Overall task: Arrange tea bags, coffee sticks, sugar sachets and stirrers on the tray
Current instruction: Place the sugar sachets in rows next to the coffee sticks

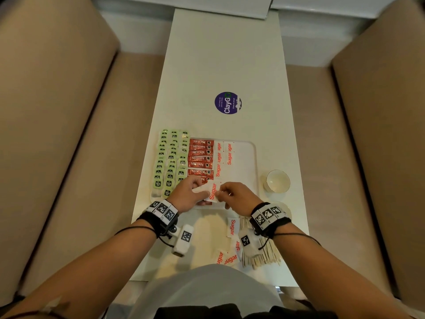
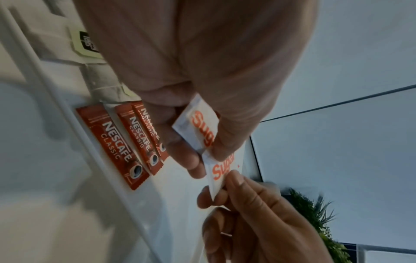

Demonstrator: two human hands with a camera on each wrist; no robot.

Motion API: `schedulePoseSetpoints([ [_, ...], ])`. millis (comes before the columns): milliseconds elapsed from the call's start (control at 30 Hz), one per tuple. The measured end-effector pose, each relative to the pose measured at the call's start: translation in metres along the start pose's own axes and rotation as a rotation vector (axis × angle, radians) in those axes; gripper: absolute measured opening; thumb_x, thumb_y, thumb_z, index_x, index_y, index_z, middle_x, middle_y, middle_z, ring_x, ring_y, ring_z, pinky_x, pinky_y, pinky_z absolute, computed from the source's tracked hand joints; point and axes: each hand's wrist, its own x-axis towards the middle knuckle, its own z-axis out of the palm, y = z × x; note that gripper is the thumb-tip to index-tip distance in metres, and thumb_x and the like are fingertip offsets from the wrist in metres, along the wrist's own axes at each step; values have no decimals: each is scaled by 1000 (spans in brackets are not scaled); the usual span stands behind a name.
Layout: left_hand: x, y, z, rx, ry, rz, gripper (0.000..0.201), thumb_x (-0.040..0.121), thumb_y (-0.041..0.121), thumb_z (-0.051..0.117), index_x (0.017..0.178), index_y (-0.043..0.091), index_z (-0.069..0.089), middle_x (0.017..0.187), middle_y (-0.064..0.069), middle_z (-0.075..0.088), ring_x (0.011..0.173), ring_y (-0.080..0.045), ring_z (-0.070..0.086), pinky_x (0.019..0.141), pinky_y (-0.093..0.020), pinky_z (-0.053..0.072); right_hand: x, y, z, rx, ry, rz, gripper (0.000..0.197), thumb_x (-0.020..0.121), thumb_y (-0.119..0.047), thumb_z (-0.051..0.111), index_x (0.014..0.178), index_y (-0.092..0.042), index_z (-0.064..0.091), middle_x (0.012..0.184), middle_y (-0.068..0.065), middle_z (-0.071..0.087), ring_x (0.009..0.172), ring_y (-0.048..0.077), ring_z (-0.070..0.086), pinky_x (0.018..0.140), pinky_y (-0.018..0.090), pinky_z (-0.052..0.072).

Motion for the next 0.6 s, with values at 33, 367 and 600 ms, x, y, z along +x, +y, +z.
schedulePoseSetpoints([
  [33,2,0,1,-14,14,4,28,88,-2,72,92,9,46,110,-20,68,81,-34,75,70,-40,63,1,2,1,20,-5,-2,25,101,-40,57,89,-21,67,84,-6,72,68,8,69,66,25,50],
  [367,24,5,13,-39,70,-19,19,92,1,66,99,12,52,109,-16,71,79,-31,74,73,-42,62,18,15,-4,141,79,53,24,103,-33,56,95,-13,67,90,-1,70,68,12,68,70,27,52],
  [600,33,14,17,78,98,-40,18,97,7,56,99,20,68,86,-10,70,59,-15,64,64,-31,60,45,25,-29,113,174,157,20,104,-28,54,89,-19,62,88,-2,67,74,17,66,68,24,49],
])
